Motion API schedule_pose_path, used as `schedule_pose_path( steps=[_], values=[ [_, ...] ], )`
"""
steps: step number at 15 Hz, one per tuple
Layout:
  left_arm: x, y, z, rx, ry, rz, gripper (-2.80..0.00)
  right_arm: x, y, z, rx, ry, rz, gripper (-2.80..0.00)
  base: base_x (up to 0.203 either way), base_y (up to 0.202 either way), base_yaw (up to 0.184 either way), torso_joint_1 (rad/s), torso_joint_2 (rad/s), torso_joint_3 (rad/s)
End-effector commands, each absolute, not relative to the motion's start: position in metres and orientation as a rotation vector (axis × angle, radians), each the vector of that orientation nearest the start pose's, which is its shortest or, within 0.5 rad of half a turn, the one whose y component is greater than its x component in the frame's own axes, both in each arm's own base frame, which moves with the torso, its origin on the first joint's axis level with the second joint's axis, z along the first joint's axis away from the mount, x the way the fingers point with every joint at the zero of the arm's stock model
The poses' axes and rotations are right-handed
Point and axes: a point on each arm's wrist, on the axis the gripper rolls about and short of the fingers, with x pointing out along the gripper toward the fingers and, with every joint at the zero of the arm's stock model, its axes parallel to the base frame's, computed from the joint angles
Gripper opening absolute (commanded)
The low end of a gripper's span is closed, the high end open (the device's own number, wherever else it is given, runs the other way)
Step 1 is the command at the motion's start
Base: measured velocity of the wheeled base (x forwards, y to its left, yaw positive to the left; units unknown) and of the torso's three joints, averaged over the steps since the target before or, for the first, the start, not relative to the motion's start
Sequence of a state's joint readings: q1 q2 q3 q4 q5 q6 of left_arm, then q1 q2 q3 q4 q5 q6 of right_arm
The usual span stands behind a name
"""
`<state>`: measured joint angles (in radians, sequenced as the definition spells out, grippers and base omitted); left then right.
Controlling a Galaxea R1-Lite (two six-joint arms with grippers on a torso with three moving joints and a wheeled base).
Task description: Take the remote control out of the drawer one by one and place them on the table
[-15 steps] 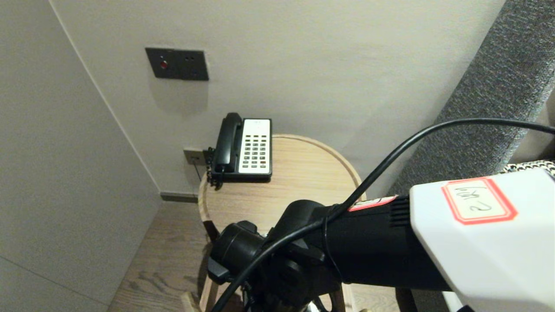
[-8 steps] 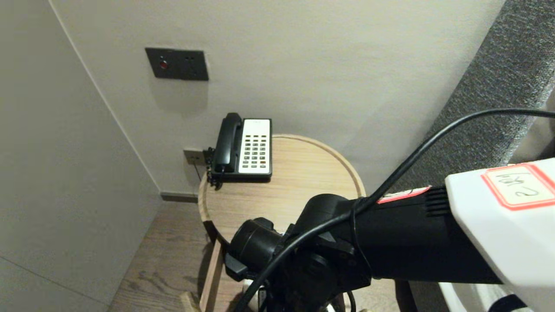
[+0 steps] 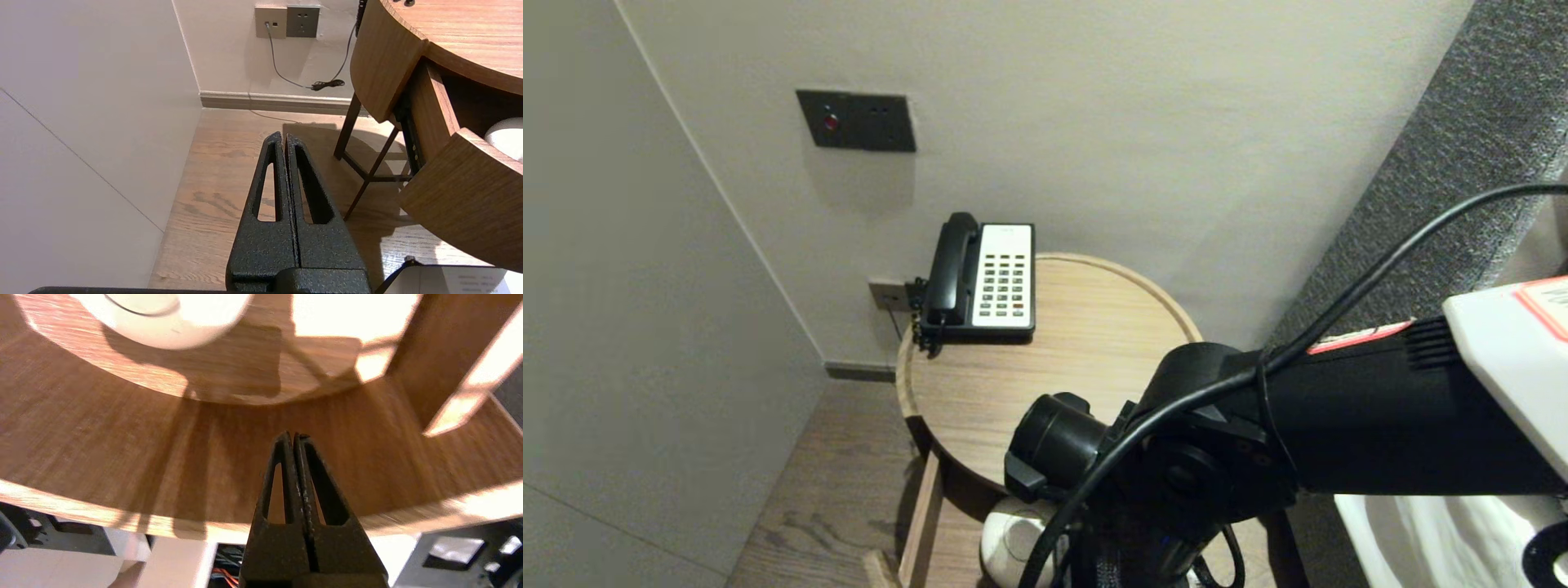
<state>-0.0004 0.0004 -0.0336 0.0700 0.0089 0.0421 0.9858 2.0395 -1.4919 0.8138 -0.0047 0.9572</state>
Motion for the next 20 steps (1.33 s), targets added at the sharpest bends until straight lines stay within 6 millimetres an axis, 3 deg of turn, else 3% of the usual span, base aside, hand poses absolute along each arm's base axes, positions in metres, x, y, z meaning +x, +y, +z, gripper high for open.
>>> schedule_pose_path(
  steps=[1, 9, 20],
  values=[
    [-0.026, 0.000, 0.078, 0.043, 0.037, 0.007, -2.80, 0.187, 0.279, 0.143, 0.112, 1.452, 0.138, -2.80, 0.000, 0.000, 0.000, 0.000, 0.00, 0.000],
    [-0.026, 0.000, 0.078, 0.043, 0.037, 0.008, -2.80, 0.178, 0.269, 0.137, 0.090, 1.487, 0.122, -2.80, 0.000, 0.000, 0.000, 0.000, 0.00, 0.000],
    [-0.026, 0.000, 0.078, 0.043, 0.037, 0.008, -2.80, 0.154, 0.250, 0.145, 0.109, 1.597, 0.191, -2.80, 0.000, 0.000, 0.000, 0.000, 0.00, 0.000]
  ],
)
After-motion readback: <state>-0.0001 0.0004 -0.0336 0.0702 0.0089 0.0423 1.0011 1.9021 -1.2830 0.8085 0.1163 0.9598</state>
